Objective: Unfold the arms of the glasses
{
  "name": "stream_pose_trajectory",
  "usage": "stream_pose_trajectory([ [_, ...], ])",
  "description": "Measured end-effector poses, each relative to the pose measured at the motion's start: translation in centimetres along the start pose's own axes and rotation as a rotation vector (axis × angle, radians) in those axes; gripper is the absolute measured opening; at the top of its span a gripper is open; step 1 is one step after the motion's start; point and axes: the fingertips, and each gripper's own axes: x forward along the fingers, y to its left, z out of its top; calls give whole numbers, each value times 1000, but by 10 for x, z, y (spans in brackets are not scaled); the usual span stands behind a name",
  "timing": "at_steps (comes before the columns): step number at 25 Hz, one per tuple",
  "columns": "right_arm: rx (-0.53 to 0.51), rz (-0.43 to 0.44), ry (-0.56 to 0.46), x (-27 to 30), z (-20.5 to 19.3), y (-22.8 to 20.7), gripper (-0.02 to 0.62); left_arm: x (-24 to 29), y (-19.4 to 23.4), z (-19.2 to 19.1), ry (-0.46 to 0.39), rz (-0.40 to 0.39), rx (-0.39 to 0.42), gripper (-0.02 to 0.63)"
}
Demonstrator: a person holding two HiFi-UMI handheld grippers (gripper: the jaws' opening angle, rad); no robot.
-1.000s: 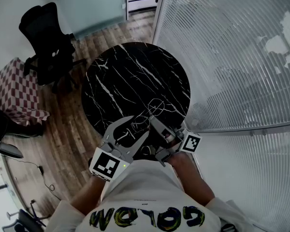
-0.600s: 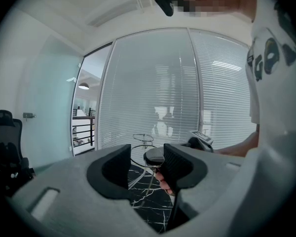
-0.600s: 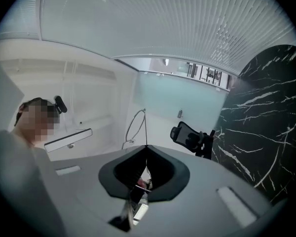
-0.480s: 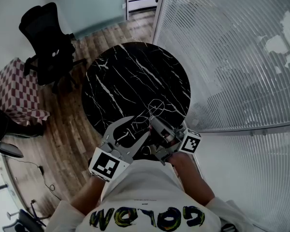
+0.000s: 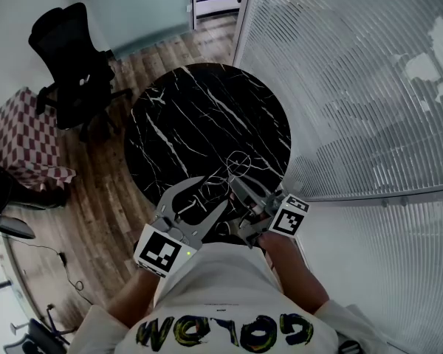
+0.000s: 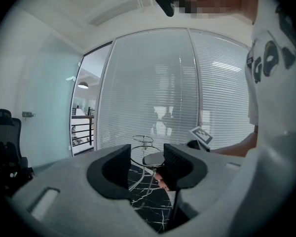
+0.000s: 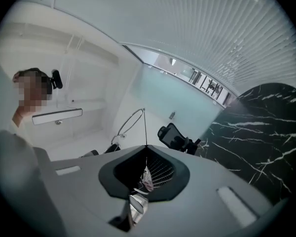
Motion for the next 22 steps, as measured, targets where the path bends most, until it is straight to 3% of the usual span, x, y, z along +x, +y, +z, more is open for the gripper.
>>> stream_pose_trajectory([
  [22, -464, -249, 93, -6, 8, -15, 0, -4, -2, 2, 8, -13, -26, 216],
])
